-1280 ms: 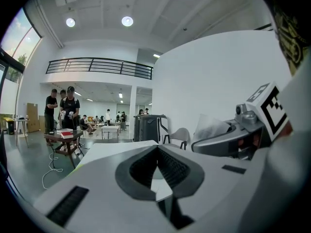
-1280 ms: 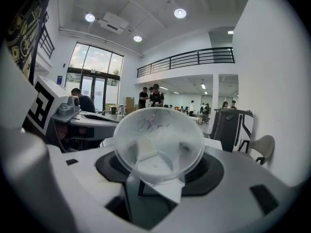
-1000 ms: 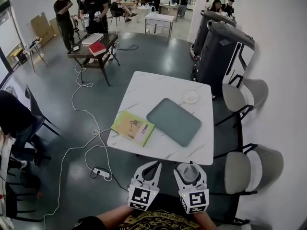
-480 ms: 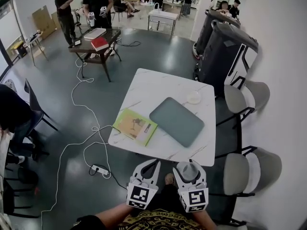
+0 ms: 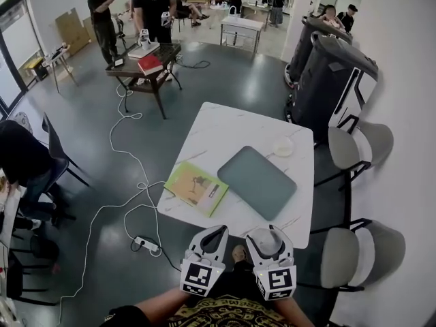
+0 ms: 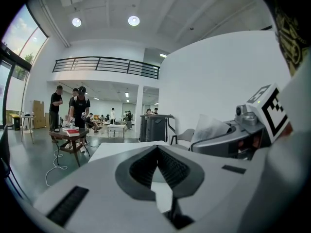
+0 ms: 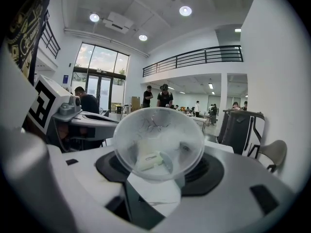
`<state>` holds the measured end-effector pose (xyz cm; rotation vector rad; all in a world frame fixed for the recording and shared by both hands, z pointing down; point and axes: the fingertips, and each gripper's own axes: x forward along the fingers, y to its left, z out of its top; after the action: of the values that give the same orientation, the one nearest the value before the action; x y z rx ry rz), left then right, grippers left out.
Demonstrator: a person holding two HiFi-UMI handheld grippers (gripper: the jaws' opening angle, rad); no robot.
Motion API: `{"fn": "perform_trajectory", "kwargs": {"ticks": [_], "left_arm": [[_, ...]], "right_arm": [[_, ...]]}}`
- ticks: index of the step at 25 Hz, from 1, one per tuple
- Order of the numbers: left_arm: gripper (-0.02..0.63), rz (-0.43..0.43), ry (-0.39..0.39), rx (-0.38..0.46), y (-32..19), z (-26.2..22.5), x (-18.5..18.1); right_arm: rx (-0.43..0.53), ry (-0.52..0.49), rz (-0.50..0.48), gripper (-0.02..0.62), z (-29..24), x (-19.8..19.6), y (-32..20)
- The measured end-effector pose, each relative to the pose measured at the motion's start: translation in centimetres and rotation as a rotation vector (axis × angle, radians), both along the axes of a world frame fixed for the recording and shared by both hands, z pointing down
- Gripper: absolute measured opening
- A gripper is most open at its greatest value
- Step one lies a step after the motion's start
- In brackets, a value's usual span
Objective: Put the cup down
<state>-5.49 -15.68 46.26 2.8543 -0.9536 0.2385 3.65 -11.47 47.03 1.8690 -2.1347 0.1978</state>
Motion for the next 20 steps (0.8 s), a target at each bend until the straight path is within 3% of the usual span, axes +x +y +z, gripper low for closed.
{"fn": "perform_trajectory", "kwargs": {"ticks": [20], "left_arm": [[0.008, -0.079, -0.018, -0.036, -6.3, 0.5, 7.0]], "right_arm": [[-0.018, -0.029, -0.071, 0.278, 0.8, 7.3, -7.1]]}}
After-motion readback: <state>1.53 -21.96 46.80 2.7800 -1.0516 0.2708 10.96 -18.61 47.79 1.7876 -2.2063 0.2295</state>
